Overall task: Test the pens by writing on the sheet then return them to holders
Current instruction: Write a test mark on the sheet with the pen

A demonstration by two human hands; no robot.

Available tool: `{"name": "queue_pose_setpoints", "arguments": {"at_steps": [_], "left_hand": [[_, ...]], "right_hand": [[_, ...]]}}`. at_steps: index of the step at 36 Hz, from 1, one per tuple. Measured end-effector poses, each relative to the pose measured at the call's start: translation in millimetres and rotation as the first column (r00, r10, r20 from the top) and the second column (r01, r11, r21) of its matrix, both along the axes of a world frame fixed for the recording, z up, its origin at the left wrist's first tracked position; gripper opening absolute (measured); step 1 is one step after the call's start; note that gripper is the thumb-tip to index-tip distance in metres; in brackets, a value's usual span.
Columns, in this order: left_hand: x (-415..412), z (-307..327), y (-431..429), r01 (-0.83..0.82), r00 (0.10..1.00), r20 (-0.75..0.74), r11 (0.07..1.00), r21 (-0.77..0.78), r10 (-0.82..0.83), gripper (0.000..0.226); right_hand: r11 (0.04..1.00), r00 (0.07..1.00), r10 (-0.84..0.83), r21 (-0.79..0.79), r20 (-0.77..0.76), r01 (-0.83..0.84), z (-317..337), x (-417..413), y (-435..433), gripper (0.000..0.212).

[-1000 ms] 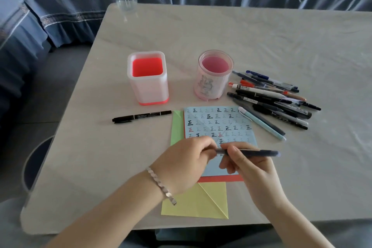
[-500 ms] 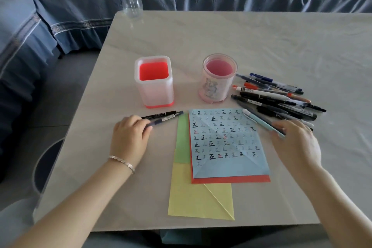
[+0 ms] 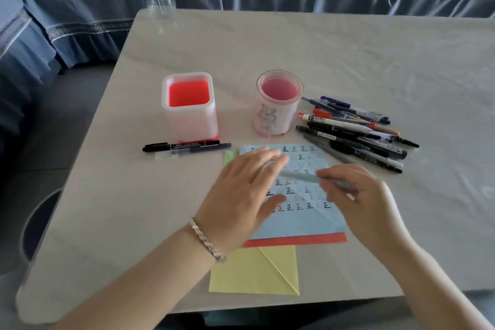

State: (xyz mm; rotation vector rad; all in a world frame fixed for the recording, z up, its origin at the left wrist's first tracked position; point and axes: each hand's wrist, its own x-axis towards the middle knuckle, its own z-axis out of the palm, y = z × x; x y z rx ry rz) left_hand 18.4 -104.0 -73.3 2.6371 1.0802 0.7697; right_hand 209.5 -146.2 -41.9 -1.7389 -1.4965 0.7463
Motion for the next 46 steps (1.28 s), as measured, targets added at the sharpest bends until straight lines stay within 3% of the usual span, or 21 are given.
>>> {"name": "queue_pose_setpoints", "arguments": {"at_steps": [5, 9, 10, 12, 17, 23, 26, 29, 32, 34, 36, 41, 43, 46], "left_hand": [[9, -5, -12, 0.024, 0.998, 0.057, 1.0, -0.005, -0.024, 0.027], [7, -2, -21, 0.063, 0.992, 0.111, 0.994, -0.089, -0.053, 0.029], [7, 0, -23, 0.082, 0.989, 0.133, 0.99, -0.116, -0.066, 0.024], [8, 5, -27, 0.107, 0.982, 0.174, 0.983, -0.15, -0.08, 0.014], [7, 11, -33, 0.074, 0.982, 0.188, 0.975, -0.211, -0.034, 0.013], [-3, 14, -34, 0.193, 0.952, 0.301, 0.868, -0.457, -0.054, 0.008], [-12, 15, -28, 0.204, 0.968, 0.237, 0.82, -0.534, -0.086, 0.018], [-22, 9, -19, 0.022, 0.999, 0.031, 0.894, -0.447, -0.009, 0.032], [-37, -10, -8, -0.283, 0.959, -0.139, 0.874, -0.394, 0.247, 0.014], [-48, -29, -3, -0.375, 0.926, -0.168, 0.878, -0.298, 0.338, 0.013], [-57, -48, -1, -0.419, 0.904, -0.172, 0.892, -0.173, 0.391, 0.028], [-56, -62, -8, -0.501, 0.857, -0.126, 0.865, 0.024, 0.5, 0.026], [-48, -57, -18, -0.457, 0.883, -0.112, 0.889, 0.016, 0.455, 0.033], [-34, -51, -35, -0.254, 0.956, -0.15, 0.967, -0.003, 0.251, 0.042]], "right_hand": [[0.999, 0.934, -0.037, -0.047, -0.354, 0.022, 18, -25, -16, 0.017], [0.975, 0.653, -0.214, -0.204, -0.727, 0.092, 14, -34, -14, 0.015], [0.97, 0.644, -0.218, -0.238, -0.734, 0.056, 13, -38, -13, 0.019], [0.959, 0.714, -0.196, -0.284, -0.672, -0.003, 8, -48, -10, 0.026], [0.961, 0.786, -0.242, -0.254, -0.569, 0.112, -1, -65, -7, 0.036], [0.989, 0.781, -0.105, -0.145, -0.616, 0.018, -1, -64, -8, 0.04], [0.997, 0.776, -0.029, -0.07, -0.63, -0.019, 0, -62, -11, 0.037], [0.982, 0.733, -0.183, -0.09, -0.655, 0.164, -5, -55, -9, 0.038], [0.94, 0.661, -0.327, -0.162, -0.676, 0.3, -12, -45, -7, 0.031], [0.926, 0.653, -0.368, -0.198, -0.662, 0.321, -17, -40, -8, 0.026], [0.92, 0.646, -0.387, -0.226, -0.658, 0.321, -20, -39, -9, 0.022], [0.921, 0.638, -0.389, -0.251, -0.665, 0.299, -26, -39, -12, 0.018], [0.923, 0.639, -0.383, -0.249, -0.667, 0.293, -27, -38, -12, 0.017], [0.929, 0.623, -0.367, -0.241, -0.691, 0.281, -28, -38, -13, 0.017]]}}
